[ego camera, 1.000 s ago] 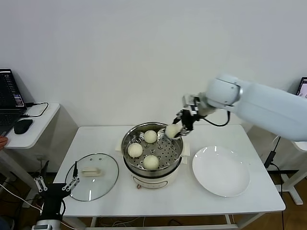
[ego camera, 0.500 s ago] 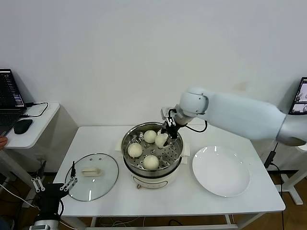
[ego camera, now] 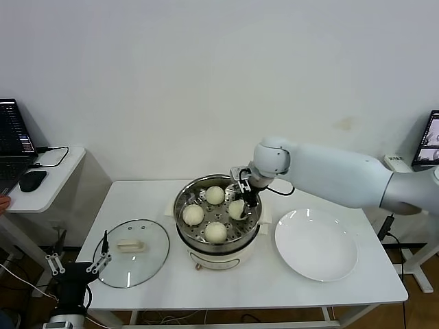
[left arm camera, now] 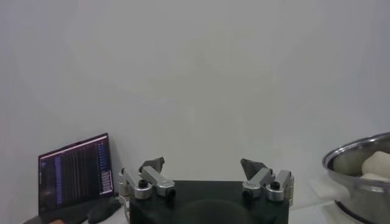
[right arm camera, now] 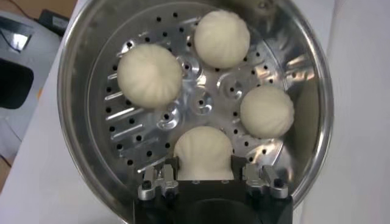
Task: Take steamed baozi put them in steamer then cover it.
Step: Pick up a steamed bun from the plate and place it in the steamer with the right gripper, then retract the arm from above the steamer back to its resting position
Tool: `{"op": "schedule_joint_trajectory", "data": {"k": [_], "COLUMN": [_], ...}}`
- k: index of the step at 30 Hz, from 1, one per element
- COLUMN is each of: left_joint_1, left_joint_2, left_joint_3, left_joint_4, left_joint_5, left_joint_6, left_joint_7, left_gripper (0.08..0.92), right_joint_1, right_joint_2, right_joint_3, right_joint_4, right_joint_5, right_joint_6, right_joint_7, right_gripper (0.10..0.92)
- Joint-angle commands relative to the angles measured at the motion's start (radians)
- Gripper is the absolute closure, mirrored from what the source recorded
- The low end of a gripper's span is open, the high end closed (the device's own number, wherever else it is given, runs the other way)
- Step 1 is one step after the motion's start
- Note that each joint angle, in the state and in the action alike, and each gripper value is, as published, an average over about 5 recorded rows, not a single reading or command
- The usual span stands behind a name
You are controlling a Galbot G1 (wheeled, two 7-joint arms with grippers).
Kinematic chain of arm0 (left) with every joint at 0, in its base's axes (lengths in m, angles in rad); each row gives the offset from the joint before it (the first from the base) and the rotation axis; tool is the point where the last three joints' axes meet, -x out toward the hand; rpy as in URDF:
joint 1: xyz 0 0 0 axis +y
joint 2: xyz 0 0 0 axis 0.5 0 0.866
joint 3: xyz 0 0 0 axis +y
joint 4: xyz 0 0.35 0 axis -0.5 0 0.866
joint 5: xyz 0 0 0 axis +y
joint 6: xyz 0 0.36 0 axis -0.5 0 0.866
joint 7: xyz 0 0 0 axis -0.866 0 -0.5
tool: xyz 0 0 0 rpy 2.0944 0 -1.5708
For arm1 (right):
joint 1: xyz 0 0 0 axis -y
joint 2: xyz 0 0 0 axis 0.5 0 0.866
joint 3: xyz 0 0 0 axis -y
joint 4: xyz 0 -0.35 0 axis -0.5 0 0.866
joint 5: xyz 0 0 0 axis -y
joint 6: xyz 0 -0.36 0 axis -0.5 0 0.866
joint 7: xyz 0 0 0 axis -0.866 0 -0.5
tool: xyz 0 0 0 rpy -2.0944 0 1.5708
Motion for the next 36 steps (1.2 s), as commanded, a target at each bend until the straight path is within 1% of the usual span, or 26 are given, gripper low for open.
{"op": "schedule_joint_trajectory", "data": {"k": [1, 4, 6, 9, 12, 15, 19, 21, 24, 28, 31, 36], "left_joint_1": [0.0, -0.001, -0.002, -0.004, -0.008, -0.011, -0.013, -0.013, -0.012, -0.012, -0.014, -0.015], "left_joint_2": [-0.001, -0.001, 0.0, -0.001, -0.001, -0.001, -0.001, -0.002, -0.007, -0.016, -0.023, -0.032], "left_joint_3": [0.001, 0.001, 0.002, 0.004, 0.006, 0.007, 0.005, 0.003, 0.004, 0.014, 0.025, 0.038], "left_joint_4": [-0.001, -0.001, -0.001, -0.001, 0.0, 0.005, 0.019, 0.025, 0.032, 0.043, 0.052, 0.063], "left_joint_5": [0.001, 0.002, 0.001, 0.001, 0.0, -0.001, -0.002, -0.002, -0.001, 0.004, 0.014, 0.031], "left_joint_6": [0.0, 0.0, 0.001, 0.002, 0.002, 0.001, -0.008, -0.014, -0.024, -0.04, -0.048, -0.06], "left_joint_7": [0.001, 0.001, 0.0, -0.001, -0.002, -0.003, -0.004, -0.005, -0.006, -0.008, -0.011, -0.02], "left_gripper": [0.177, 0.177, 0.177, 0.177, 0.177, 0.177, 0.177, 0.177, 0.177, 0.177, 0.177, 0.177], "right_joint_1": [-0.007, 0.014, 0.031, 0.051, 0.047, 0.005, -0.105, -0.206, -0.423, -0.77, -1.017, -1.411], "right_joint_2": [0.002, -0.019, -0.038, -0.082, -0.146, -0.226, -0.359, -0.429, -0.503, -0.54, -0.508, -0.346], "right_joint_3": [0.01, 0.023, 0.037, 0.069, 0.118, 0.184, 0.294, 0.386, 0.579, 0.873, 1.099, 1.501], "right_joint_4": [-0.003, 0.022, 0.04, 0.079, 0.147, 0.242, 0.369, 0.419, 0.472, 0.526, 0.544, 0.54], "right_joint_5": [-0.025, -0.013, -0.006, 0.014, 0.053, 0.099, 0.179, 0.206, 0.211, 0.196, 0.153, 0.02], "right_joint_6": [0.003, 0.005, 0.01, 0.015, 0.01, -0.003, -0.009, 0.011, 0.067, 0.164, 0.26, 0.427], "right_joint_7": [-0.003, -0.003, -0.002, 0.01, 0.064, 0.214, 0.479, 0.599, 0.739, 0.895, 0.972, 0.997], "right_gripper": [0.347, 0.263, 0.226, 0.207, 0.203, 0.203, 0.202, 0.203, 0.203, 0.203, 0.202, 0.203]}}
